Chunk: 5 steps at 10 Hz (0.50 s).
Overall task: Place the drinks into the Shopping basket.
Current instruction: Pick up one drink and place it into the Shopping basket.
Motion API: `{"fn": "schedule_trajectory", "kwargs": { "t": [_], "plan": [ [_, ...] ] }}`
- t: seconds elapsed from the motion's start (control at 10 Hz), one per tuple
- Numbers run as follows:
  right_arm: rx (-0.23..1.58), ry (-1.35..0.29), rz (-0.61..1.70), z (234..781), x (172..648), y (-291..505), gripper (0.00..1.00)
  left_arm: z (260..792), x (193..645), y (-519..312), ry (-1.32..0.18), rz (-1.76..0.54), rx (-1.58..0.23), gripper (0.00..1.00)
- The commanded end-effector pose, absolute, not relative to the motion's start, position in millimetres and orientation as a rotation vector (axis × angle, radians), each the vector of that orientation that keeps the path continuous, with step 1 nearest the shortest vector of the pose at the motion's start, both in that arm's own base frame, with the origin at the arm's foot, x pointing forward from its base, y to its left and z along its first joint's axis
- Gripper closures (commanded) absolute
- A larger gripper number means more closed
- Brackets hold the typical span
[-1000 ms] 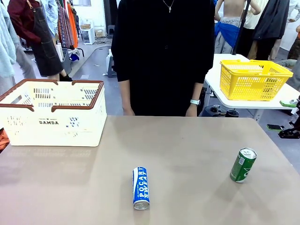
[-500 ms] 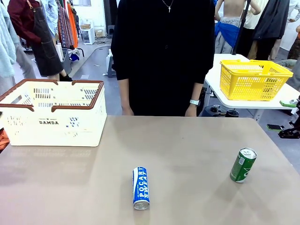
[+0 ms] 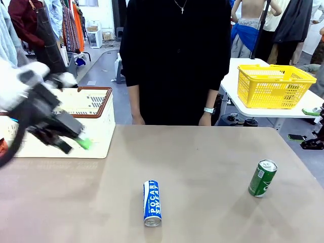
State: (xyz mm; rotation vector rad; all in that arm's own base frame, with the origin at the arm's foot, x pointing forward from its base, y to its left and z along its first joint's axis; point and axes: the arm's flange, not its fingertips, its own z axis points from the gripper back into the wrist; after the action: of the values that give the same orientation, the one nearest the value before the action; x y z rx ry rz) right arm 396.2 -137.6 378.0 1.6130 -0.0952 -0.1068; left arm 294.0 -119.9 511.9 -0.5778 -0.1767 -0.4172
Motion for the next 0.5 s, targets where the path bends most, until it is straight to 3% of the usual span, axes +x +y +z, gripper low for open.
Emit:
{"fn": "schedule_trajectory", "kwargs": {
  "t": [0.0, 0.1, 0.3, 0.4],
  "plan": [
    [1.606, -0.080, -0.101, 382.5, 395.6, -139.6, 0.00, 484.4, 306.9, -186.7, -0.178, -0.371, -0.507, 0.00],
    [1.606, -0.080, -0.101, 382.5, 395.6, -139.6, 0.00, 468.4, 316.1, -224.3, -0.355, -0.274, -0.448, 0.00],
    [1.606, -0.080, -0.101, 382.5, 395.6, -139.6, 0.00, 425.6, 327.9, -275.9, -0.095, -0.327, -0.374, 0.00],
    [1.606, -0.080, -0.101, 382.5, 395.6, -139.6, 0.00, 407.3, 334.6, -289.7, -0.131, -0.282, -0.314, 0.00]
  ]
}}
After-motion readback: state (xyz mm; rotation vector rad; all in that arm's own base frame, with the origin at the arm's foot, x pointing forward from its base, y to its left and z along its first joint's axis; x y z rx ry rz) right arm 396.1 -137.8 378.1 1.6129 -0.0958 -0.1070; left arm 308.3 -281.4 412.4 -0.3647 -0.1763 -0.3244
